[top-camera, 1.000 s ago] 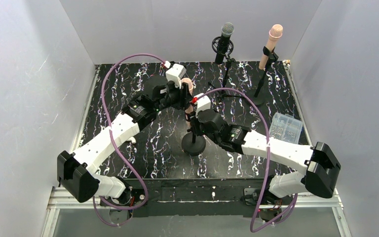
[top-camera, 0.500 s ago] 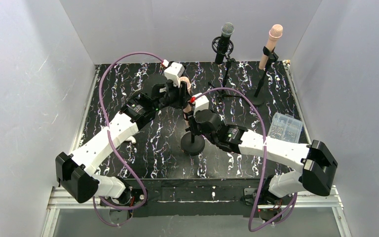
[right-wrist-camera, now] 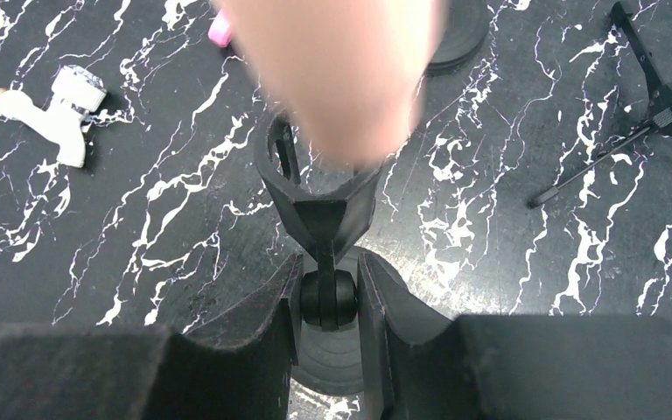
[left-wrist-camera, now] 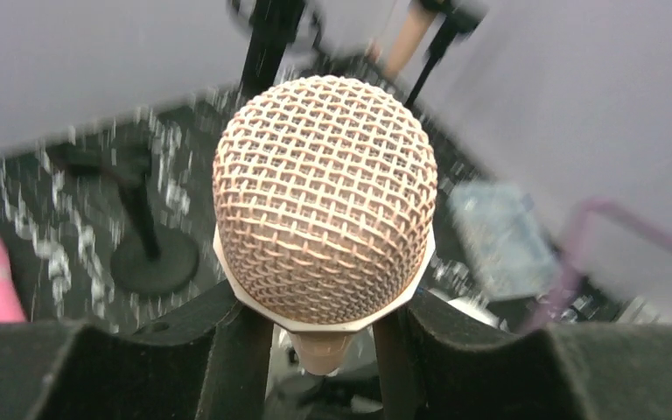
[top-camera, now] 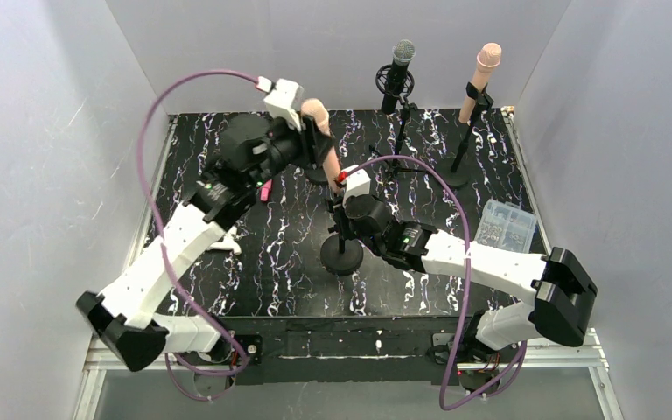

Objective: Remove the microphone from the stand

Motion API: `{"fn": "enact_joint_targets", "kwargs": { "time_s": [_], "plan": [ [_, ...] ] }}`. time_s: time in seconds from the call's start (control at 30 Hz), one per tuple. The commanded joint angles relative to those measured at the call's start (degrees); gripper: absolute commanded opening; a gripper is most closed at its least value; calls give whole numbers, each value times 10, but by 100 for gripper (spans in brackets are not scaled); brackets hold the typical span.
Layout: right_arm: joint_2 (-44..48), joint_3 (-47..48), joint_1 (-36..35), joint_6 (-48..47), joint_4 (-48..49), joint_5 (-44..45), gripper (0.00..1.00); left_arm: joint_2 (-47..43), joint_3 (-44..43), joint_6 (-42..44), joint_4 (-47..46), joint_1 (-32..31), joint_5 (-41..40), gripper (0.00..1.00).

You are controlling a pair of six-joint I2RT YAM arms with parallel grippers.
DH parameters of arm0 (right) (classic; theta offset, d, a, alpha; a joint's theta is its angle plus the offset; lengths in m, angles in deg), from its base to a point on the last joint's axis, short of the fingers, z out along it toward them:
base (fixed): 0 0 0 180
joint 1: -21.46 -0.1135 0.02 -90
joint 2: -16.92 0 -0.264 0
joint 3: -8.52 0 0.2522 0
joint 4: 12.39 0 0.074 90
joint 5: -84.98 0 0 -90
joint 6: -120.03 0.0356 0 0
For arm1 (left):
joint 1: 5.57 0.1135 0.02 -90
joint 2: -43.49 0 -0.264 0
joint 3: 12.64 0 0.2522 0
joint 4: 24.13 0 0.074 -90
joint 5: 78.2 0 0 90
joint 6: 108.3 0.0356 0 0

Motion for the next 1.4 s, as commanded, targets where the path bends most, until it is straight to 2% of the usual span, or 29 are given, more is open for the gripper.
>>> {"fn": "enact_joint_targets", "kwargs": {
  "time_s": [0.0, 0.13, 0.3, 0.4, 0.5, 0.83, 1.03, 1.13, 1.37],
  "plan": [
    [-72, -49, -2, 5, -178, -25, 1, -84, -77, -17, -105, -4, 13, 0],
    [-72, -48, -3, 4, -177, -25, 1, -79, -111, -1, -63, -4, -5, 0],
    [-63, -40, -3, 1, -176, -23, 1, -72, -154, 42, 24, -4, -139, 0],
    [-54, -32, -3, -1, -174, -23, 1, -50, -186, 77, 107, -1, -230, 0],
    [-46, -23, -3, -5, -175, -26, 1, -32, -197, 84, 152, 32, -256, 0],
    [-28, -12, -3, -13, -171, -43, 1, 73, -207, 95, 233, 173, -199, 0],
    [-22, -7, -3, -17, -173, -47, 1, 172, -218, 83, 265, 263, -120, 0],
    [-20, -5, -3, -18, -175, -49, 1, 245, -268, 84, 316, 295, -86, 0],
    [-16, 2, -3, -19, -178, -57, 1, 388, -362, 90, 353, 335, -44, 0]
  ]
}}
